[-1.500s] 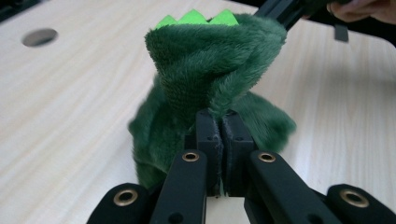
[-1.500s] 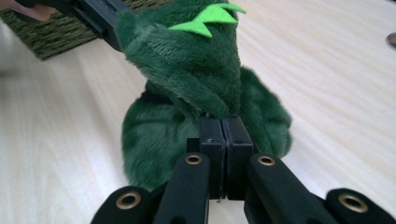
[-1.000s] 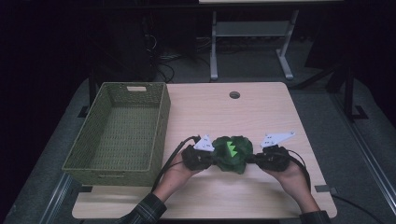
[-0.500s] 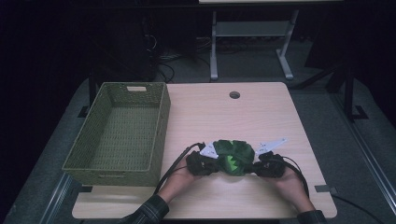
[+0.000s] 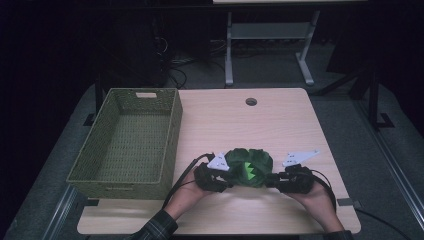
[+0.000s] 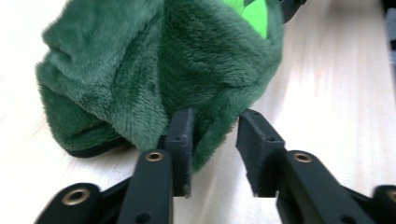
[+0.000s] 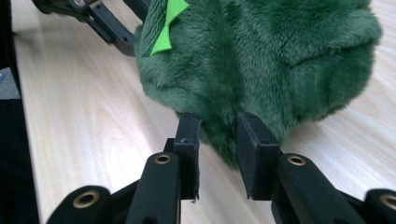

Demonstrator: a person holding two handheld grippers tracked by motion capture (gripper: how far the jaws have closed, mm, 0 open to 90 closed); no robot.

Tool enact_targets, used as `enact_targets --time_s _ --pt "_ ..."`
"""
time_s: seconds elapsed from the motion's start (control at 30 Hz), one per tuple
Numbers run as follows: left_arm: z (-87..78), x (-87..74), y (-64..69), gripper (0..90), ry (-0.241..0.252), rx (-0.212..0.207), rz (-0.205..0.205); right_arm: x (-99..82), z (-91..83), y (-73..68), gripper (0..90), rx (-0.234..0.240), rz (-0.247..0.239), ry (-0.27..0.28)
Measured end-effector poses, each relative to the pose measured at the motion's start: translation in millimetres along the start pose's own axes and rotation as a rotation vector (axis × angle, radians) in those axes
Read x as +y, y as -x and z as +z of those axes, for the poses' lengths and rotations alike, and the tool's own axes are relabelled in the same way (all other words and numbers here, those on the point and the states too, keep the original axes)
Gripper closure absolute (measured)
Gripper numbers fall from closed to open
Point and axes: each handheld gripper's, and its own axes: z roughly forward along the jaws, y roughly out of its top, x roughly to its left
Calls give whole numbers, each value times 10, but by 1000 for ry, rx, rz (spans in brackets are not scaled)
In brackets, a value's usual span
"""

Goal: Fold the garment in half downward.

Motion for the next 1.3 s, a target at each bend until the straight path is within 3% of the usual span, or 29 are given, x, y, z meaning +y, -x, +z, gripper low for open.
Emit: enact_targets --time_s 0.23,0.43,0.57,0.7,0.77,0.9,1.07,1.3 --pt "-169 -21 87 568 25 -3 -10 -52 -178 -88 705 -9 1 29" --pt "-223 32 72 814 41 5 -9 53 -196 -89 828 -26 -16 63" --pt "-82 102 19 884 29 13 -15 164 -63 -63 879 -29 -27 62" --pt "89 99 -83 895 -16 48 -14 206 107 3 899 -76 -27 14" --pt "181 66 -170 895 -39 77 -24 183 245 107 900 -108 -3 -33" --pt "303 59 -234 896 -63 84 -30 167 395 180 900 -125 2 -86" --pt "435 42 -291 897 -93 96 -34 139 425 218 900 -106 25 -85" --pt "436 18 -305 897 -92 97 -38 92 380 226 900 -97 40 -104"
